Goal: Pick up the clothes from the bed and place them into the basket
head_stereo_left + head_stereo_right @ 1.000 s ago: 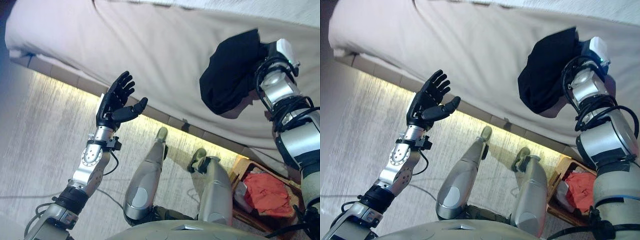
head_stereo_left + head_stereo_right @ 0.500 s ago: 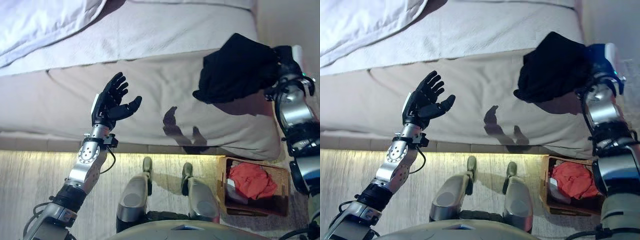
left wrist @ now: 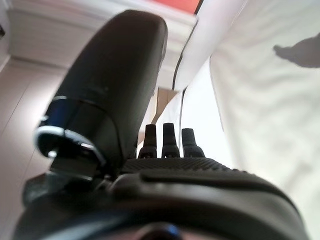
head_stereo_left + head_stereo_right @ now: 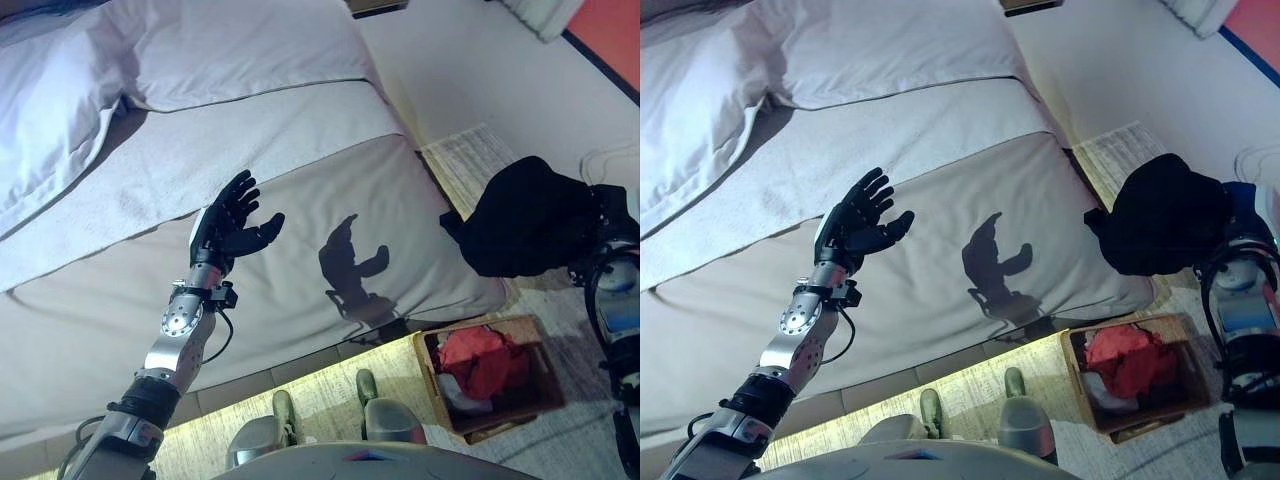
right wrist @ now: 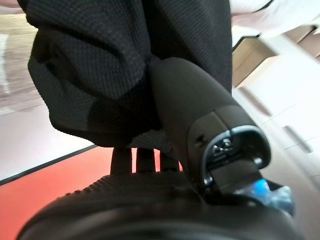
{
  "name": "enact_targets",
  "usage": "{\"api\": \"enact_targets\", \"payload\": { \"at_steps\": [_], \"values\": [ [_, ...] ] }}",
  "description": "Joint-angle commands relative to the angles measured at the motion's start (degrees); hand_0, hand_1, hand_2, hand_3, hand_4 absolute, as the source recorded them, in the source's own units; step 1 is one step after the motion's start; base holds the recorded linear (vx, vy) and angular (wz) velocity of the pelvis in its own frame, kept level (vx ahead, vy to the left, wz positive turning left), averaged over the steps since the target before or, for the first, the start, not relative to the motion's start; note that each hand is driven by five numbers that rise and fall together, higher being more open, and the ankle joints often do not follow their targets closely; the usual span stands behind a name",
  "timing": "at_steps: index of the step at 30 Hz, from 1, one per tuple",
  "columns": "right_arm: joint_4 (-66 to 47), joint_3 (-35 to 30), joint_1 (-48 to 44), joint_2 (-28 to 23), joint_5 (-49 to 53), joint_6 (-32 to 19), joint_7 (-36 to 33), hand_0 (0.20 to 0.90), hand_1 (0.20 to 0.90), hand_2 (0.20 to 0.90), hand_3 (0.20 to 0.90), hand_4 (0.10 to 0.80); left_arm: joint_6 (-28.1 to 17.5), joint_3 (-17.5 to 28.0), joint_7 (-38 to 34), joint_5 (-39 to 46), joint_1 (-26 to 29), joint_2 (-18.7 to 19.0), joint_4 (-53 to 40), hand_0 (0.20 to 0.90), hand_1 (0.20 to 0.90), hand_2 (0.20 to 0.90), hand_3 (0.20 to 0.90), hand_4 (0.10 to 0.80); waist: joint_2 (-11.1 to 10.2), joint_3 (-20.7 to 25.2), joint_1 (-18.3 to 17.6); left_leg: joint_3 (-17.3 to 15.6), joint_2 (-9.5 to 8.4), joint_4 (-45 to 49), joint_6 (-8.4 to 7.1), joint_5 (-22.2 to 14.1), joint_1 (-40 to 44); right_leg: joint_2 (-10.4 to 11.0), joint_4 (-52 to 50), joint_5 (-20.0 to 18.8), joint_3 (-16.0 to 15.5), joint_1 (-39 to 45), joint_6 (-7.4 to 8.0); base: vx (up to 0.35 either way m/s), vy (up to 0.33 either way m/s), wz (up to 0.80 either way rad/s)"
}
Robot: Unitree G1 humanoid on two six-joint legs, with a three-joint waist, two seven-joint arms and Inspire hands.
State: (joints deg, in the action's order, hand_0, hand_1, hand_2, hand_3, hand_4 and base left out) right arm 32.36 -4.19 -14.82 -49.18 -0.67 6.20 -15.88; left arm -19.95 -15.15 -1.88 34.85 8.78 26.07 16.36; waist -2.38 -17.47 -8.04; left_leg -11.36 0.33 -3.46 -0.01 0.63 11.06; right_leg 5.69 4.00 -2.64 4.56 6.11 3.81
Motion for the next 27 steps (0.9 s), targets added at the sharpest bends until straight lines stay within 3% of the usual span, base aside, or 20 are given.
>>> {"api": "enact_targets", "payload": {
  "at_steps": [1,5,9,16,27],
  "values": [
    [-3.09,-6.51,2.35,-4.40,-0.78,-5.02,-4.03,0.300,0.300,0.300,0.200,0.100,-4.67,1.88,1.93,-3.67,0.17,-1.64,0.27,0.900,0.900,0.900,0.900,0.800,-0.27,10.29,-2.25,-0.59,2.67,0.82,0.30,-6.74,-2.52,-3.41,-2.17,-1.63,2.85,-7.23,1.76,0.002,0.006,-0.33],
    [-2.83,-10.29,7.26,-3.25,0.75,-6.40,-4.55,0.300,0.300,0.300,0.200,0.100,-3.85,1.78,2.10,-4.38,-0.17,-1.91,0.39,0.900,0.900,0.900,0.900,0.800,-0.04,10.67,-3.87,-2.49,2.79,1.30,0.39,-7.44,-1.88,-3.95,-1.92,-1.70,3.97,-7.16,1.74,-0.002,-0.022,-0.26],
    [-0.27,-12.20,9.42,-2.27,0.56,-4.69,-4.08,0.300,0.300,0.300,0.200,0.100,-2.62,1.27,1.63,-4.70,0.09,-2.21,0.76,0.900,0.900,0.900,0.900,0.800,0.70,10.95,-5.23,-4.19,2.77,1.06,0.22,-7.54,-1.23,-4.22,-1.55,-2.00,4.37,-7.06,1.89,-0.006,-0.027,-0.21],
    [8.06,-10.56,9.91,-1.09,1.40,-2.24,-5.08,0.300,0.300,0.300,0.200,0.100,-1.89,0.12,1.02,-4.87,0.65,-1.34,0.21,0.900,0.900,0.900,0.900,0.800,1.71,10.37,-5.61,-5.55,2.84,1.14,0.01,-7.28,-1.33,-4.24,-2.06,-2.10,4.00,-7.68,2.07,-0.016,-0.015,-0.07],
    [17.68,-8.22,6.96,-0.88,3.57,-5.89,-3.54,0.300,0.300,0.300,0.200,0.100,-2.14,-1.46,1.16,-4.63,1.81,-0.93,-0.10,0.900,0.900,0.900,0.900,0.800,3.32,9.09,-5.20,-5.80,2.65,2.11,0.10,-7.82,-2.04,-3.86,-1.48,-2.27,3.78,-7.72,2.16,-0.014,-0.018,-0.07]
  ]
}}
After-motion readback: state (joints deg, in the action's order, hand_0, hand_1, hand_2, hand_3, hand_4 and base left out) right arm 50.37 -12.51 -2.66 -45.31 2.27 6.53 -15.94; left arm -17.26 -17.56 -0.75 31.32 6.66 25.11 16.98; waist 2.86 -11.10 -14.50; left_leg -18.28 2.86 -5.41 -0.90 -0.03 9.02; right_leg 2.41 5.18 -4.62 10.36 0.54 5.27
